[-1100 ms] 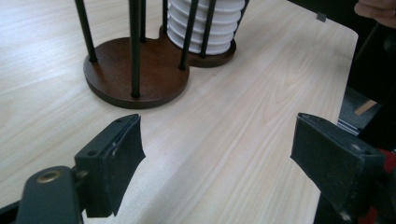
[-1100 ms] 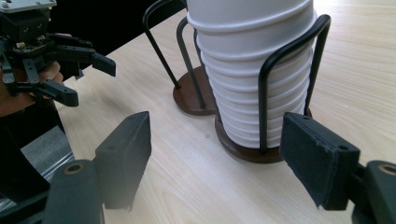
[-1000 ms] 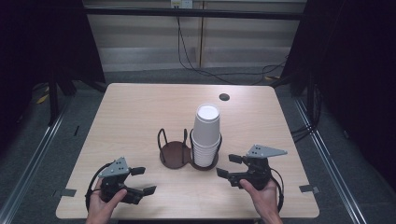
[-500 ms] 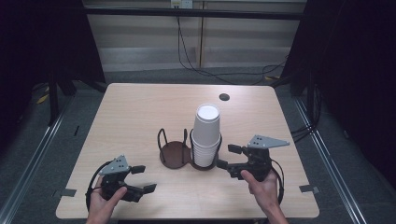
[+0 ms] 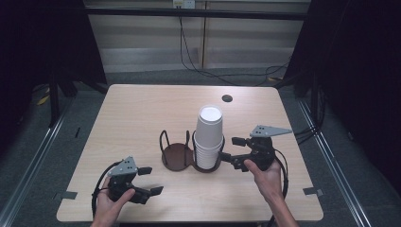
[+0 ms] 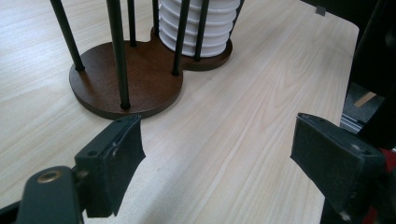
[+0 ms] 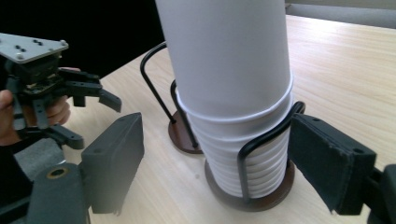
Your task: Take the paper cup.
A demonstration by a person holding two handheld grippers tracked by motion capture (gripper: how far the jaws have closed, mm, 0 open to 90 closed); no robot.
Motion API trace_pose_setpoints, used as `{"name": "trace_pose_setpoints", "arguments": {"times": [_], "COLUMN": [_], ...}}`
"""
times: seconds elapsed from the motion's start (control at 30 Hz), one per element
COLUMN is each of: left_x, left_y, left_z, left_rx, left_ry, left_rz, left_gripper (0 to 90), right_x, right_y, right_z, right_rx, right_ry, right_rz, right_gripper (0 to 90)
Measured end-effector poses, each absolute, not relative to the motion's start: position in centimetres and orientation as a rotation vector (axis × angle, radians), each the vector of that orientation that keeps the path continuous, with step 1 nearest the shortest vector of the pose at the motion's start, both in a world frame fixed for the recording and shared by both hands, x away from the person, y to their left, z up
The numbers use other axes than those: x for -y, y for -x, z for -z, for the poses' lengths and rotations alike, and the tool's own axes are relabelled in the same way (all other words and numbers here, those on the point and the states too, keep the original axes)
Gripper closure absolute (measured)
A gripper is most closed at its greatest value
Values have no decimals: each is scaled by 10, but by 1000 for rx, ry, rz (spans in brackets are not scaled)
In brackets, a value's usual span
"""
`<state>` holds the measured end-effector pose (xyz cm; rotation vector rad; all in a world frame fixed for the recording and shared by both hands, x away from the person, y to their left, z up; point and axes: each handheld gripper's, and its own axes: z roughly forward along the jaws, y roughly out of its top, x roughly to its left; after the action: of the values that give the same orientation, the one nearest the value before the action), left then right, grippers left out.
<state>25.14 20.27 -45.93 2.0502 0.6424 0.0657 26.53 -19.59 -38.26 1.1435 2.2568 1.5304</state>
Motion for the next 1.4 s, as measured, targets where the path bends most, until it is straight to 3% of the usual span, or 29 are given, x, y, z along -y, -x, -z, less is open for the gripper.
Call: {"name": "trace_pose_setpoints", "arguments": {"times": [0.8,1.4], "left_x": [-207,-208], "left_y": [-253,-252], "left_z": [463,464], "left_rx": [-670,-656], "left_ry": [-2053,-2070], "left_rz": [-60,-55], "left_gripper": [166,166], "right_x": [171,148], "right_y": [-308,-337], "right_z": [333,330], "right_rx": [-2319,-2441], "right_ry": [-1064,-1044], "right_rz": [-1515,-1371], "right_gripper": [151,144]}}
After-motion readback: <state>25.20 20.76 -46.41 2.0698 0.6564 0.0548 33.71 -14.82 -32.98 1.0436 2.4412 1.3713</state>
